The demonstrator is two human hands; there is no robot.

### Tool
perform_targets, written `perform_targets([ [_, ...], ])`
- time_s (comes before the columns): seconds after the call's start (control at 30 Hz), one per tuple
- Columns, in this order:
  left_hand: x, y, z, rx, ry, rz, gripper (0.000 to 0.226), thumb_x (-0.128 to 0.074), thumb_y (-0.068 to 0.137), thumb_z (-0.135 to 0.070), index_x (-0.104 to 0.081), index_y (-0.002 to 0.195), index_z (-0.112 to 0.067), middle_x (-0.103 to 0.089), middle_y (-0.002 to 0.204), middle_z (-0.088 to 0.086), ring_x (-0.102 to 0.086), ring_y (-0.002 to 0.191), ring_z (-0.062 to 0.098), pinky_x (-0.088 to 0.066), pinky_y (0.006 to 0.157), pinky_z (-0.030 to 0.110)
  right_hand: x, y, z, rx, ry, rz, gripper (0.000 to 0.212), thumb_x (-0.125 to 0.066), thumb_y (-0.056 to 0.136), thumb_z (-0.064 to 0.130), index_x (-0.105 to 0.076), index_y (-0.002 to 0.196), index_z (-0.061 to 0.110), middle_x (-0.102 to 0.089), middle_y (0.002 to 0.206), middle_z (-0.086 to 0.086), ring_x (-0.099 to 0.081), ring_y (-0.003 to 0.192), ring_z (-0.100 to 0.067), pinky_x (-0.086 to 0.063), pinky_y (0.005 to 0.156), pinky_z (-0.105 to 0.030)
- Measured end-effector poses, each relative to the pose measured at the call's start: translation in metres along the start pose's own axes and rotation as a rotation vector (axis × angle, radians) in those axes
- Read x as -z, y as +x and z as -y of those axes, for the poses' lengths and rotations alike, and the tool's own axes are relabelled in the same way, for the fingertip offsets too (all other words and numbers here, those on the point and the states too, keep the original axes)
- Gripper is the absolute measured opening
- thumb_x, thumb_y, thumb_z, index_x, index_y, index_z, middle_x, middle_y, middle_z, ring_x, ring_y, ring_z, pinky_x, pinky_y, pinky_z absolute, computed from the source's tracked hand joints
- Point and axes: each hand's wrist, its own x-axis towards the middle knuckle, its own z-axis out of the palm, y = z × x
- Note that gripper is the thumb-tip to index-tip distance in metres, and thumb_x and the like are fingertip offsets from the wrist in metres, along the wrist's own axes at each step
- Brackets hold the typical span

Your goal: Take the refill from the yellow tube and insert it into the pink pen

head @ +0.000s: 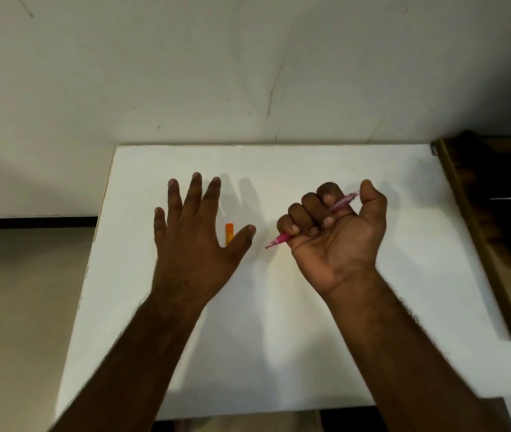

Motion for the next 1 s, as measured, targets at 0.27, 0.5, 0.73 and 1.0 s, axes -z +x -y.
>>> perform_targets([
  [0.27, -0.0018, 0.0009, 0.0029, -0.002, 0.001, -0.001, 0.09, -0.044, 0.086, -0.074, -0.015, 0.158, -0.029, -0.005, 0.169, -0.002, 0.011, 0.155, 0.022, -0.002, 0.122, 0.053, -0.0004, 0.0013, -0.0005, 0.008, -0.01, 0.001, 0.046, -0.031, 0.096, 0.048, -0.038, 0.065, 0.014, -0.026, 0.05, 0.002, -0.014, 0.052, -0.017, -0.026, 0.056, -0.03],
  [0.5, -0.0012, 0.0014, 0.0015, 0.0, -0.003, -0.003, 0.088, -0.047, 0.088, -0.071, -0.017, 0.158, -0.028, -0.007, 0.169, -0.001, 0.009, 0.155, 0.022, -0.001, 0.122, 0.053, -0.0001, 0.0016, 0.0009, 0.017, -0.008, 0.0, 0.044, -0.032, 0.095, 0.046, -0.038, 0.064, 0.015, -0.025, 0.048, 0.003, -0.013, 0.052, -0.017, -0.026, 0.056, -0.029],
  [0.73, 0.0008, -0.0001, 0.0001, 0.005, -0.015, -0.004, 0.086, -0.05, 0.088, -0.068, -0.019, 0.158, -0.028, -0.008, 0.169, -0.002, 0.009, 0.155, 0.022, -0.002, 0.122, 0.052, -0.0004, 0.0015, 0.0007, 0.012, -0.008, -0.016, 0.048, -0.032, 0.096, 0.049, -0.038, 0.064, 0.014, -0.025, 0.048, 0.002, -0.013, 0.052, -0.017, -0.027, 0.056, -0.029],
  [1.0, 0.0, 0.0011, 0.0, 0.013, -0.009, 0.004, 0.087, -0.048, 0.088, -0.07, -0.019, 0.158, -0.028, -0.008, 0.169, -0.002, 0.008, 0.156, 0.022, -0.001, 0.122, 0.052, -0.0006, 0.0004, 0.0004, 0.007, -0.01, -0.013, 0.048, -0.032, 0.096, 0.05, -0.038, 0.065, 0.014, -0.026, 0.048, 0.003, -0.013, 0.053, -0.017, -0.026, 0.056, -0.029],
])
